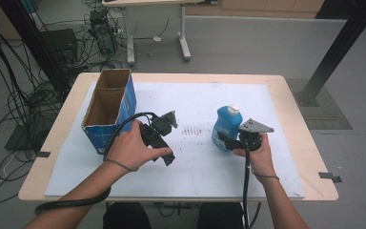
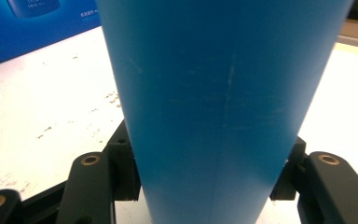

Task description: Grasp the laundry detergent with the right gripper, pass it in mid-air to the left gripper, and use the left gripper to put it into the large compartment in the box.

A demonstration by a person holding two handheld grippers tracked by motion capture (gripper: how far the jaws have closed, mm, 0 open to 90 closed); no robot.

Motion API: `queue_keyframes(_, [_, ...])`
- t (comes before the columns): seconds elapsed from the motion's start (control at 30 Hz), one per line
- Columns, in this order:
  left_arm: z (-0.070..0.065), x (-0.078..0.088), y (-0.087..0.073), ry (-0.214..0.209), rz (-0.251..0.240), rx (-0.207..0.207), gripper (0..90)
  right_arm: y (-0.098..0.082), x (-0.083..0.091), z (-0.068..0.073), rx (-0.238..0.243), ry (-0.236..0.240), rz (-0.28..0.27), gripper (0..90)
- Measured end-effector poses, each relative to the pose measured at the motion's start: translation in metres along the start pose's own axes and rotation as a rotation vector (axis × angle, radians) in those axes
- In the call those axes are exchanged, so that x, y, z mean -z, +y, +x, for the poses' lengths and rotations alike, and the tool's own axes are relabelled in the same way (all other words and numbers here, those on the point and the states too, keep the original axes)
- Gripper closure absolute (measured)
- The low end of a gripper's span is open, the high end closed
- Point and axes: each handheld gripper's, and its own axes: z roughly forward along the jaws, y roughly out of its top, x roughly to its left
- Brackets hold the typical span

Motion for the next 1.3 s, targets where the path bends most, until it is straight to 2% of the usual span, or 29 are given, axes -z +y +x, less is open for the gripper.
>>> queue_keyframes(0.3, [0.000, 0.005, 0.001, 0.002, -0.004, -0.009, 5.9, 0.002, 0.000, -0.002, 0.014, 0.006, 0.004, 43.0])
queue_keyframes(0.57, [0.003, 0.011, 0.000, -0.003, -0.017, -0.025, 5.7, 0.006, 0.001, -0.003, 0.008, 0.016, 0.007, 43.2])
queue_keyframes(0.7, [0.005, 0.012, -0.002, -0.008, -0.025, -0.035, 5.7, 0.010, 0.003, -0.003, 0.000, 0.032, -0.001, 43.3])
queue_keyframes(1.03, [0.010, 0.018, -0.004, -0.020, -0.036, -0.071, 5.8, 0.024, 0.013, 0.001, 0.022, 0.074, -0.017, 43.3])
queue_keyframes(1.3, [0.012, 0.023, -0.008, -0.031, -0.060, -0.111, 6.1, 0.036, 0.021, 0.001, 0.020, 0.111, -0.028, 43.4])
